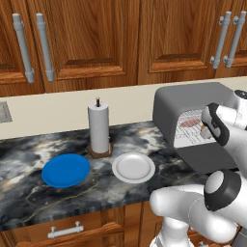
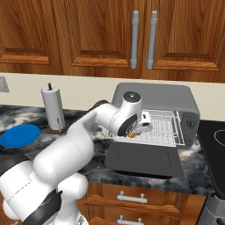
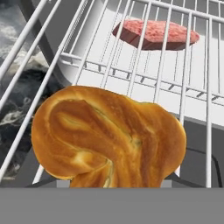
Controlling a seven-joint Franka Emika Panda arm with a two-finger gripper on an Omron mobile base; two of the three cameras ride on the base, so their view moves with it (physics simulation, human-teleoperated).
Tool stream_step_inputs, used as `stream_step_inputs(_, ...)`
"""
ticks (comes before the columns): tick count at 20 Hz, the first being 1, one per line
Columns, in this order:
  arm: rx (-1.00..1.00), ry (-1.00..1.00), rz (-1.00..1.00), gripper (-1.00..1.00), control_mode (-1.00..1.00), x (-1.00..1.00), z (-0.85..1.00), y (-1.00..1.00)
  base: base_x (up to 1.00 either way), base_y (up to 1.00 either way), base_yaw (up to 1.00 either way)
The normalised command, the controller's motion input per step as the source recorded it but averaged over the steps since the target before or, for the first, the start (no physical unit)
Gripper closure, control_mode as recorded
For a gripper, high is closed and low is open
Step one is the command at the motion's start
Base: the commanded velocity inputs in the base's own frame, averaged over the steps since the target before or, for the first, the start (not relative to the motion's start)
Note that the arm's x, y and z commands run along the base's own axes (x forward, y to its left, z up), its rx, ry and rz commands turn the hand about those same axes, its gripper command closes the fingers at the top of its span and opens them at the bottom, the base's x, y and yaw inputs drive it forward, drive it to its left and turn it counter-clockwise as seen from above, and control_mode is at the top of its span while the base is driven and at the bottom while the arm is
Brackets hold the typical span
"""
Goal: Open the toaster oven door. Place the bread on the top rack in the toaster oven and place the steak on the bottom rack.
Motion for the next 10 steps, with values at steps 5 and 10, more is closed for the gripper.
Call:
stream_step_inputs(5, 0.00, 0.00, 0.00, -1.00, -1.00, 0.01, -0.08, -0.02, 0.00, 0.00, 0.00)
stream_step_inputs(10, 0.00, 0.00, 0.00, -1.00, -1.00, 0.01, -0.02, -0.08, 0.00, 0.00, 0.00)
